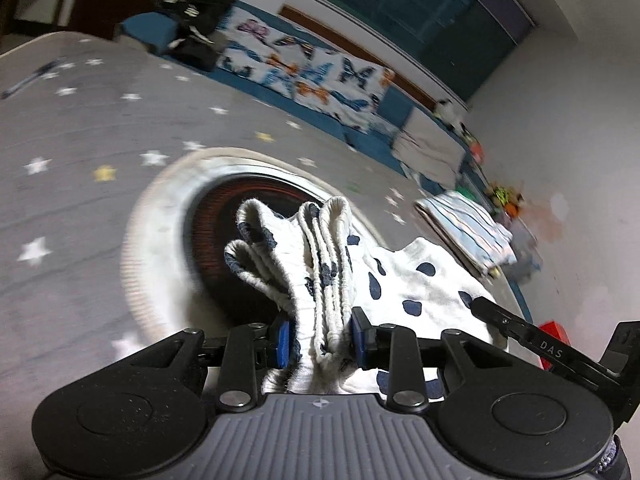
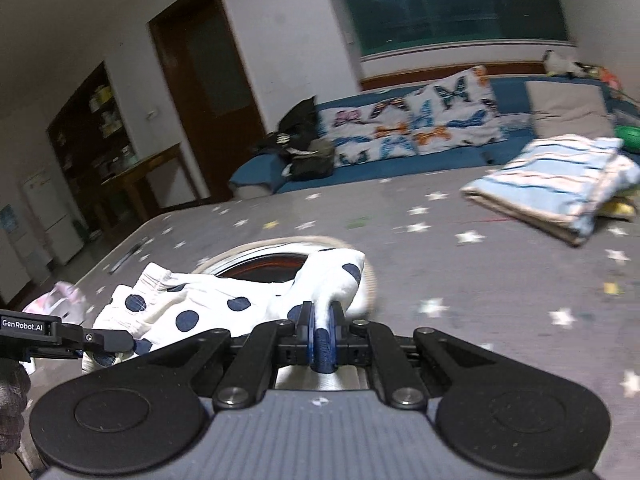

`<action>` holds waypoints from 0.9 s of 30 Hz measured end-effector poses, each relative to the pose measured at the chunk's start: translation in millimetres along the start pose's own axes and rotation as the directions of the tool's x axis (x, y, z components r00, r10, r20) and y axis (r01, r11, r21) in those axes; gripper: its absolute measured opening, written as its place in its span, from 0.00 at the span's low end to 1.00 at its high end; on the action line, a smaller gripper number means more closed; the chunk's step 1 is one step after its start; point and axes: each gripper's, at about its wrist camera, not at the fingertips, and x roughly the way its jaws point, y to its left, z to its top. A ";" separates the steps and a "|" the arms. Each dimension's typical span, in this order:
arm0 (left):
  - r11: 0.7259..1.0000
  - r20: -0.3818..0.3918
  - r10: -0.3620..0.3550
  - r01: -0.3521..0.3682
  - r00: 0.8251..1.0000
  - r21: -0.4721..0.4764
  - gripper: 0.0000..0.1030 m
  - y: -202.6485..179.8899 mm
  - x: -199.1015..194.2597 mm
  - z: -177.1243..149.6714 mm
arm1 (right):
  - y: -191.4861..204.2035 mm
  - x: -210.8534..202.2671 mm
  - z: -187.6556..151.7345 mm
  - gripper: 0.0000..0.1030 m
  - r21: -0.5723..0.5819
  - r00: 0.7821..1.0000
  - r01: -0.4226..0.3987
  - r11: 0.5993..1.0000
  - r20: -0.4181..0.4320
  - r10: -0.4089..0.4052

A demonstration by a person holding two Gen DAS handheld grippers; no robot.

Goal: Fold clothes

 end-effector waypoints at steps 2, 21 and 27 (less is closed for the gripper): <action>1.000 -0.012 -0.010 0.011 1.000 0.020 0.31 -15.5 12.4 1.7 | -15.3 -7.5 2.4 0.06 0.011 1.000 0.028 1.000 0.012 -0.028; 0.990 -0.112 -0.078 0.090 0.991 0.105 0.31 -112.9 111.5 8.0 | -122.9 -30.1 20.7 0.06 0.069 0.971 0.230 0.971 0.042 -0.234; 0.990 -0.157 -0.080 0.098 0.984 0.106 0.32 -123.6 132.8 -0.1 | -145.4 -30.5 13.0 0.06 0.087 0.960 0.276 0.957 0.016 -0.278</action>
